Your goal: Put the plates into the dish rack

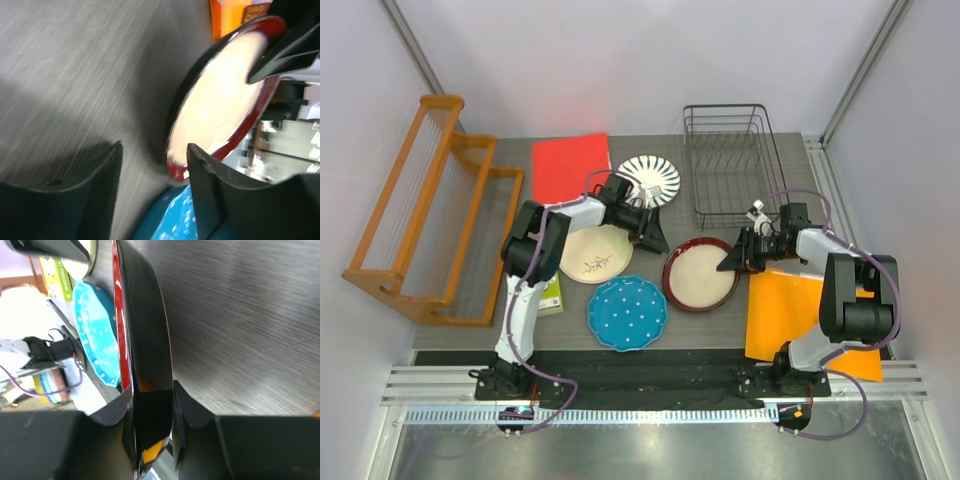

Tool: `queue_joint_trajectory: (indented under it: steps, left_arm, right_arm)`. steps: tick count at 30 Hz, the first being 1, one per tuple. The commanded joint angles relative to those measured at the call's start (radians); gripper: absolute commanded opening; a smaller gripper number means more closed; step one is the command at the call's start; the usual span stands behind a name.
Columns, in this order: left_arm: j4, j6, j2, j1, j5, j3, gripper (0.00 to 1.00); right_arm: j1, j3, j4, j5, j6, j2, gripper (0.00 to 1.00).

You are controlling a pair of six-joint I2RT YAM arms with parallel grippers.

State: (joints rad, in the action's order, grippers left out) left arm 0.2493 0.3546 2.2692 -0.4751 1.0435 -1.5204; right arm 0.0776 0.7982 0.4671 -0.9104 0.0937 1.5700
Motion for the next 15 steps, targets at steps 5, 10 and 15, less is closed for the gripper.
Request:
queue_joint_trajectory:
  steps: [5, 10, 15]
  left_arm:
    - [0.257, -0.21, -0.256, 0.116, -0.109, -0.041, 0.76]
    - [0.284, -0.212, -0.362, 0.125, -0.195, 0.0, 0.84]
    - [0.285, -0.224, -0.465, 0.122, -0.399, 0.022, 0.94]
  right_arm:
    - [-0.01, 0.289, 0.338, -0.079, -0.227, -0.169, 0.02]
    - [-0.055, 0.528, 0.499, -0.027, -0.287, -0.22, 0.01]
    - [-0.056, 0.743, 0.346, 0.16, -0.12, -0.2, 0.01]
